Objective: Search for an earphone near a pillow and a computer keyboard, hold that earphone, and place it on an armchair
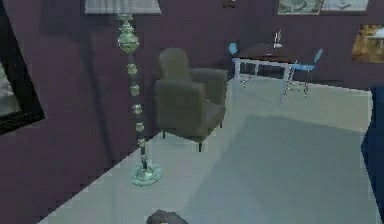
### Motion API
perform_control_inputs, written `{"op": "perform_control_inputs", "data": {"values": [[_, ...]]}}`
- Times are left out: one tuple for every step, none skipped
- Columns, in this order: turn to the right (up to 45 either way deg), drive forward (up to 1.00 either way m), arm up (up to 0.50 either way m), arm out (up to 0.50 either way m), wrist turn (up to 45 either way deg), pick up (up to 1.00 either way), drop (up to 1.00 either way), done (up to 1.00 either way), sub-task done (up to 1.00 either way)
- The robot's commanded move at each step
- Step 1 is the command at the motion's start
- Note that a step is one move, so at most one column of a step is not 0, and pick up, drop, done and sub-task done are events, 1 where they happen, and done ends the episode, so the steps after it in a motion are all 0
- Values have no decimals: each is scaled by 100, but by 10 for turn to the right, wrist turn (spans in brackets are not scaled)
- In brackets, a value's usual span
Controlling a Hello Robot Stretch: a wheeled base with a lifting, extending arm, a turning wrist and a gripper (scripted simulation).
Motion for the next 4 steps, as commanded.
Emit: {"op": "perform_control_inputs", "data": {"values": [[180,0,0,0,0,0,0,0,0],[0,100,0,0,0,0,0,0,0],[30,0,0,0,0,0,0,0,0],[0,100,0,0,0,0,0,0,0]]}}
